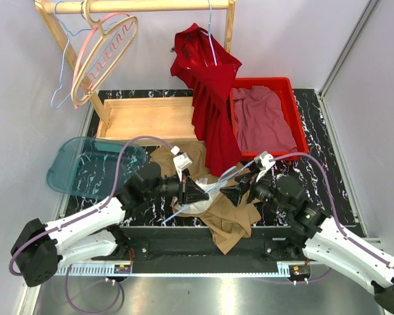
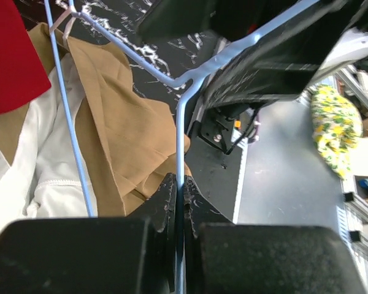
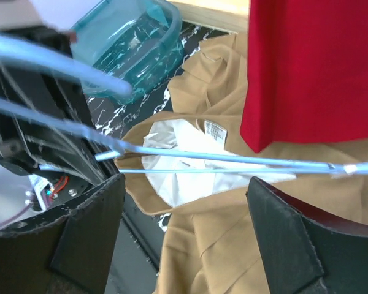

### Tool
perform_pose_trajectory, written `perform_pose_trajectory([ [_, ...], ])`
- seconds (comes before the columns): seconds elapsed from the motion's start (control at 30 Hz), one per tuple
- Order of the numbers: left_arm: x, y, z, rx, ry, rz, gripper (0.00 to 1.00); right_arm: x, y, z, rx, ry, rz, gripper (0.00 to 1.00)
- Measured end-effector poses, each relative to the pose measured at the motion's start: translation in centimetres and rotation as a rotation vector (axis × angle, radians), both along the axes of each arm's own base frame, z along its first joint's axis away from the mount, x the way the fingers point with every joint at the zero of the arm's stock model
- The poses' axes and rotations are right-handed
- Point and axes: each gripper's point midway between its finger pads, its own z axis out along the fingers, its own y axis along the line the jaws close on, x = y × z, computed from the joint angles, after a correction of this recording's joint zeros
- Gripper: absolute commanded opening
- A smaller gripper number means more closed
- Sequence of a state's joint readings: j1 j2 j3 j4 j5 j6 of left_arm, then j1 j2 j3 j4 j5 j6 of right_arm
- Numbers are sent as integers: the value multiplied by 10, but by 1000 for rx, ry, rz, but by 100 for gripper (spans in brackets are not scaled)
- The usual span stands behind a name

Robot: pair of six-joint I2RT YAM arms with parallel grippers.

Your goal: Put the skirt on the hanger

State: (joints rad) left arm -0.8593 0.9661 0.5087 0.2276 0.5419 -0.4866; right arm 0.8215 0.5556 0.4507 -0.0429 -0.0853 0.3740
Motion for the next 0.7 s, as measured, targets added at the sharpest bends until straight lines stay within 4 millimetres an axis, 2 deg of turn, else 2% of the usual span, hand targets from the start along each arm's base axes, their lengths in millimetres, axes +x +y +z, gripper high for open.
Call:
perform_pose_trajectory([
  [0.13,5,4,4,-39,28,-66,0,6,11,-1,1,-74,38,91],
  [0.3,-7,-5,2,-67,93,-207,0,14,28,7,-11,-182,99,91],
  [0.43,-12,-6,8,-104,116,-271,0,12,35,14,-25,-233,149,88],
  [0.47,-12,-5,10,-113,118,-280,0,11,36,16,-24,-242,159,86],
  [0.5,-13,-4,12,-120,118,-289,0,11,37,18,-24,-251,169,76],
  [0.57,-13,-3,16,-133,115,-304,0,8,40,21,-21,-264,195,70],
  [0.6,-13,-2,17,-137,115,-305,0,5,42,22,-16,-264,212,60],
  [0.7,-10,-2,17,-139,121,-302,0,0,48,24,-7,-258,256,52],
])
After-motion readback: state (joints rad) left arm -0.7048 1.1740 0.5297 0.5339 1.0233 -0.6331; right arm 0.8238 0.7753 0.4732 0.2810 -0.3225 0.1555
